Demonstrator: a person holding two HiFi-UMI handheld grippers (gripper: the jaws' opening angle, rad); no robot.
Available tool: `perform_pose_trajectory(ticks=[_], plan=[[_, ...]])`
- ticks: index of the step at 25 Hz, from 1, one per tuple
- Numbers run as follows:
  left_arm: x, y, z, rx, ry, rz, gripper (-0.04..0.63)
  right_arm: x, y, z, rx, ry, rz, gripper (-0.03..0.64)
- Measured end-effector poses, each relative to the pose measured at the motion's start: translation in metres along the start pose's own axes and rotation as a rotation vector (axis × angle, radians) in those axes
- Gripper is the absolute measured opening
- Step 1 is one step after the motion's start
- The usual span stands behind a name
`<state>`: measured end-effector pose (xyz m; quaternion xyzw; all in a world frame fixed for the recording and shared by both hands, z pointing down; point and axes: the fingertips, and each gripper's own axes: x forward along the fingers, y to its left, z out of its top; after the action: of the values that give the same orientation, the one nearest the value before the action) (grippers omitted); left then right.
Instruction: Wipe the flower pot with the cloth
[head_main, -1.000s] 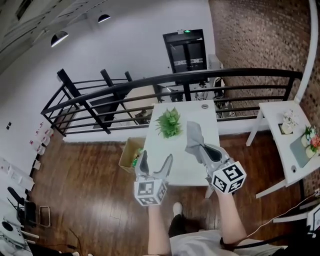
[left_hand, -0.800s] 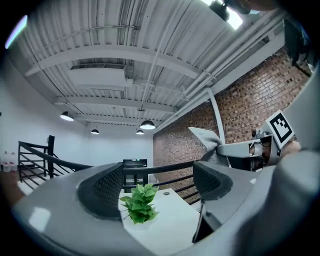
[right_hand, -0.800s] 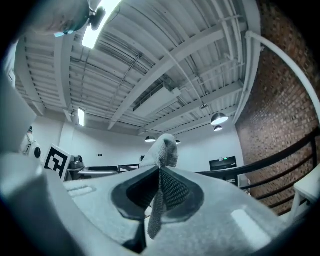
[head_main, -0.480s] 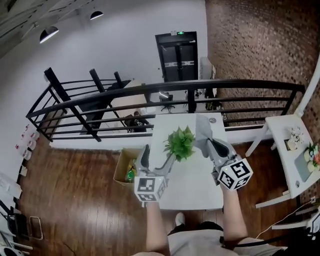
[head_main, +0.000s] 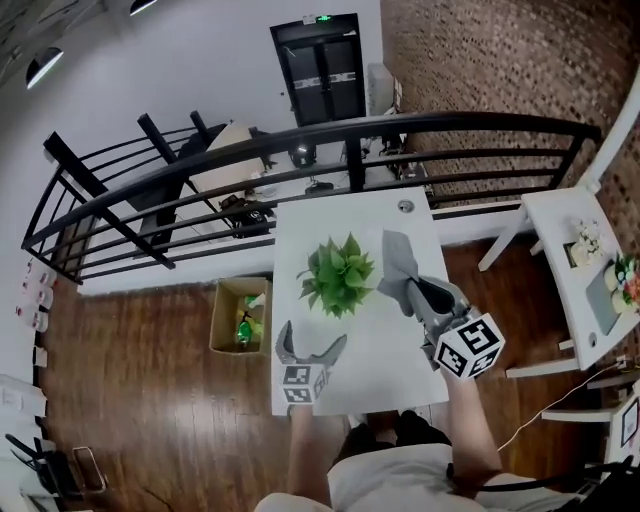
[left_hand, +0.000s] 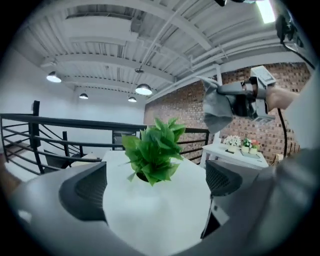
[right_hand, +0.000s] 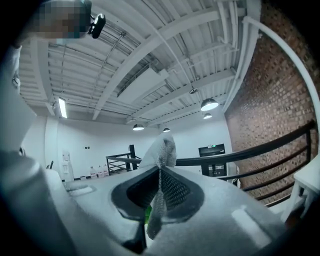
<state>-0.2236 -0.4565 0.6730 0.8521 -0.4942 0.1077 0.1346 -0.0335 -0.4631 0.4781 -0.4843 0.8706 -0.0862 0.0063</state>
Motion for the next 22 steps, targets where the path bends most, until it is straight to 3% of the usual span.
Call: perform_pose_trajectory(ticks=[6, 9, 14, 18, 19, 22], plan=[[0.076, -0.001, -0.066, -0.021, 0.136, -0.007, 0.630, -0.020, -0.039, -0.030, 0.042, 0.057, -0.068, -0.003], [0.114, 0.007, -0.085, -0.040, 0.152, 0.005, 0.630, -0.037, -0.057, -0.053, 0.051, 0.106, -0.116, -0.002], [0.158, 0.028, -0.081, -0.077, 0.114, 0.034, 0.630, -0.060, -0.083, -0.074, 0.049, 0.162, -0.191, -0.003], [0.180, 0.039, -0.086, -0.024, 0.153, 0.046, 0.618, -0.073, -0.095, -0.076, 0.047, 0.175, -0.231, -0.002], [0.181, 0.038, -0.085, -0.018, 0.162, 0.041, 0.582, -0.075, -0.095, -0.078, 0.046, 0.174, -0.233, -0.002], [0.181, 0.035, -0.073, -0.055, 0.172, 0.005, 0.574, -0.076, -0.091, -0.077, 0.034, 0.170, -0.224, -0.002]])
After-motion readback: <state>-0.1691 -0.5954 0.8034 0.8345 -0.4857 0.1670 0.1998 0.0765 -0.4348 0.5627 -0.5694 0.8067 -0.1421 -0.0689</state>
